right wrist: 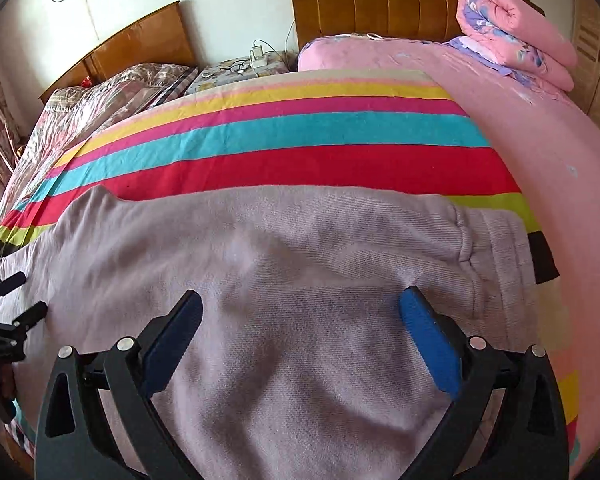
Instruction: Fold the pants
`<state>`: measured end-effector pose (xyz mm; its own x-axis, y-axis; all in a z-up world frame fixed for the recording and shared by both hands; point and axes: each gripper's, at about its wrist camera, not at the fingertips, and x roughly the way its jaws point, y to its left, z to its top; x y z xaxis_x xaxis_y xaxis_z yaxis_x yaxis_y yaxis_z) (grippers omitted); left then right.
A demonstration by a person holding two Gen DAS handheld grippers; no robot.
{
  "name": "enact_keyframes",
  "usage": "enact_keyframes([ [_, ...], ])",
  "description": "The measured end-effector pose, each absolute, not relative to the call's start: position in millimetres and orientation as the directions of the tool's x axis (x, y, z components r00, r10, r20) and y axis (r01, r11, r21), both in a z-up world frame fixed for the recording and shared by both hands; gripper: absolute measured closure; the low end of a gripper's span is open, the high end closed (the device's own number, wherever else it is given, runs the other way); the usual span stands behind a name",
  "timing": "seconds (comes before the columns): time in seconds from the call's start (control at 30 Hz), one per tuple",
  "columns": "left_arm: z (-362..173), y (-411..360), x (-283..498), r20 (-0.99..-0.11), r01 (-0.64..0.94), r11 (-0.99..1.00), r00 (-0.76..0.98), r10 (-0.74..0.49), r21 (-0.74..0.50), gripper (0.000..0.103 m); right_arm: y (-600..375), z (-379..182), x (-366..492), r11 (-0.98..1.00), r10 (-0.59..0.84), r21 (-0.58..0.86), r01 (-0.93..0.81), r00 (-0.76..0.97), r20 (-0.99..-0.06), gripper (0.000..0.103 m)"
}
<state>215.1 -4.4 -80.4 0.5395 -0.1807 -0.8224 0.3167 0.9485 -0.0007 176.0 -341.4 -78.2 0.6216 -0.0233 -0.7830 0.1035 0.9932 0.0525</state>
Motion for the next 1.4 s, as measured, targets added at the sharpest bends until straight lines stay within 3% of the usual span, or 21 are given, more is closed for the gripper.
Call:
enact_keyframes([
  [0.1, -81.5, -0.8, 214.4, -0.817, 0.311, 0.95, 0.548, -0.177, 0.003, 0.001, -333.2, -80.4, 174.0, 0.996, -0.069, -0.017, 0.091, 0.619, -0.783, 0.004],
  [0.33, -82.7, 3.4, 211.5, -0.812, 0.302, 0.953, 0.558, -0.17, 0.009, 0.001, -324.2, -64.5, 161.9, 0.999, -0.032, 0.008, 0.053, 0.707, -0.707, 0.004],
  [0.43, -82.3, 3.6, 208.8, -0.812, 0.302, 0.953, 0.56, -0.168, 0.01, 0.001, -309.5, -79.9, 172.7, 0.999, 0.0, -0.022, -0.028, 0.602, -0.798, 0.004],
  [0.57, -81.7, 3.1, 208.9, -0.812, 0.301, 0.954, 0.559, -0.169, 0.009, 0.001, -298.8, -74.6, 177.2, 0.999, 0.01, -0.021, -0.049, 0.549, -0.835, 0.004],
  [0.7, -81.6, 3.2, 208.6, -0.812, 0.302, 0.953, 0.559, -0.169, 0.009, 0.001, -257.7, -55.7, 168.3, 0.987, 0.106, 0.01, -0.161, 0.596, -0.796, 0.004],
  [0.93, -81.8, 4.1, 208.0, -0.811, 0.302, 0.953, 0.559, -0.172, 0.006, 0.001, -166.1, -79.9, 174.8, 0.942, 0.128, -0.059, -0.331, 0.518, -0.846, 0.004],
  [1.0, -81.4, 4.9, 208.1, -0.811, 0.302, 0.953, 0.559, -0.175, 0.002, 0.001, -148.6, -75.4, 173.8, 0.926, 0.195, -0.013, -0.378, 0.505, -0.841, 0.004],
  [1.4, -76.2, 19.2, 210.9, -0.799, 0.259, 0.964, 0.565, -0.206, -0.065, 0.001, -122.9, -86.7, 174.0, 0.902, 0.245, -0.001, -0.432, 0.514, -0.822, 0.004],
])
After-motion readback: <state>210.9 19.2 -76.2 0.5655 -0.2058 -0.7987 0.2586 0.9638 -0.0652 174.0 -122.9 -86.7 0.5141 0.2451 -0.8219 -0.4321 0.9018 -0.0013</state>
